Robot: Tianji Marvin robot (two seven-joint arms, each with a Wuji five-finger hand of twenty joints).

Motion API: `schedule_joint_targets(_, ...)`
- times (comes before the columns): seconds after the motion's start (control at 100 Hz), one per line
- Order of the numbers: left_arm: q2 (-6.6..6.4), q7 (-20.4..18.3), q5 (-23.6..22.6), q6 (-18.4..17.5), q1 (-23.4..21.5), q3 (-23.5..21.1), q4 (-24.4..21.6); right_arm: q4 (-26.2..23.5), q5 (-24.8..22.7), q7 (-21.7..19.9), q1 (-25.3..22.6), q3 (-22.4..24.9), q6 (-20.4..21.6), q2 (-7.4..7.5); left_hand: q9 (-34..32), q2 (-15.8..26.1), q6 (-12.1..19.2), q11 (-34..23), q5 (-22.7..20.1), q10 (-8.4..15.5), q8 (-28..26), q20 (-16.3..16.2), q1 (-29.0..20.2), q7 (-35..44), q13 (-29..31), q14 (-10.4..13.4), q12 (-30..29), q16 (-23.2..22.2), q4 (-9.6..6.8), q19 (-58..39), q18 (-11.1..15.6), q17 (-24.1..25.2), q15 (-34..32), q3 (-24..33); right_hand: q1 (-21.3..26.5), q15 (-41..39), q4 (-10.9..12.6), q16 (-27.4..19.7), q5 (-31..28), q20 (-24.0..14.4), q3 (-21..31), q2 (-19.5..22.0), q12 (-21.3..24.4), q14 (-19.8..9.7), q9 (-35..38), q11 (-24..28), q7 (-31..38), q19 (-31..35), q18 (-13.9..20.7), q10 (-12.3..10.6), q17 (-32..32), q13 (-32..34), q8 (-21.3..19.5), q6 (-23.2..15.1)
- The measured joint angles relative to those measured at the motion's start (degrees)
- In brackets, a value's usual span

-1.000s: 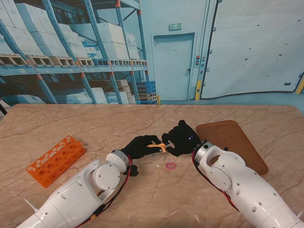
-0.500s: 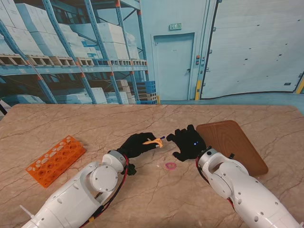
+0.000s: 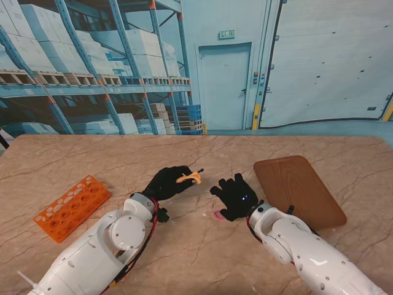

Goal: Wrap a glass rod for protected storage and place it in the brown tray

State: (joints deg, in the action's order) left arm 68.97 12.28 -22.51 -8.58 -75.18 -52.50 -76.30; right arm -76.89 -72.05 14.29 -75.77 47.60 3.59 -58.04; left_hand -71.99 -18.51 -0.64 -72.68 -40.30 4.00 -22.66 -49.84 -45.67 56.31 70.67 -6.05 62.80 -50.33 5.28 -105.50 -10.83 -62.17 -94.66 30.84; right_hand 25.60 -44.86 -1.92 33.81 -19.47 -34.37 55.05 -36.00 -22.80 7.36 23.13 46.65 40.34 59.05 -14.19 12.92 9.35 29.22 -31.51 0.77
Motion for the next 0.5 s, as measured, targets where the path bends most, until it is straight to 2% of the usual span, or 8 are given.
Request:
schedule_joint_targets(0.21,-0.02,0.3,0.2,0.5,-0.2,-0.3,-0.1,1.5,0.6,0.4,1.7,-2.3,-1.2,-0.06,-0.5,0.0,-0.6,-0.5,-1.0,0.0,0.0,-0.1,0.0,0.0,0.0,0.0,0.0,0.0,0.00,0.0,0.0,0.0,-0.2,0.0,0.0,-1.1,0.1,0.0,0.8,0.0,1.3,0.0,0.0,0.3,-0.7,1.0,1.2,1.6,0.1,0.7,0.0,0.0,0.0,0.6)
schedule_joint_targets(0.24,-0.02,0.3,0.4,0.6,-0.2,-0.3,-0.1,1.6,1.1,0.3,2.0,-2.6,-1.2,-0.08,-0.5,0.0,-0.7,-0.5,-1.1,0.0,0.4,-0.1,0.0,0.0,0.0,0.0,0.0,0.0,0.00,0.0,0.0,0.0,-0.2,0.0,0.0,-1.1,1.1,-0.1,0.8,0.0,1.4,0.0,0.0,0.3,-0.7,1.3,1.2,1.8,0.1,0.8,0.0,0.0,0.0,0.6)
schedule_joint_targets(0.5,-0.03,-0.6,1.6,0.9,-0.2,-0.2,-0.2,2.7,1.7,-0.5,4.0,-4.7,-1.1,-0.15,-0.5,0.0,-0.8,-0.5,-1.1,0.0,0.5,-0.1,0.0,0.0,0.0,0.0,0.0,0.1,0.00,0.0,0.0,0.0,-0.2,0.0,0.0,-1.7,1.2,-0.7,1.4,0.5,2.4,0.0,0.0,0.4,-0.7,1.4,1.3,2.5,0.1,0.8,0.0,-0.6,0.0,0.6)
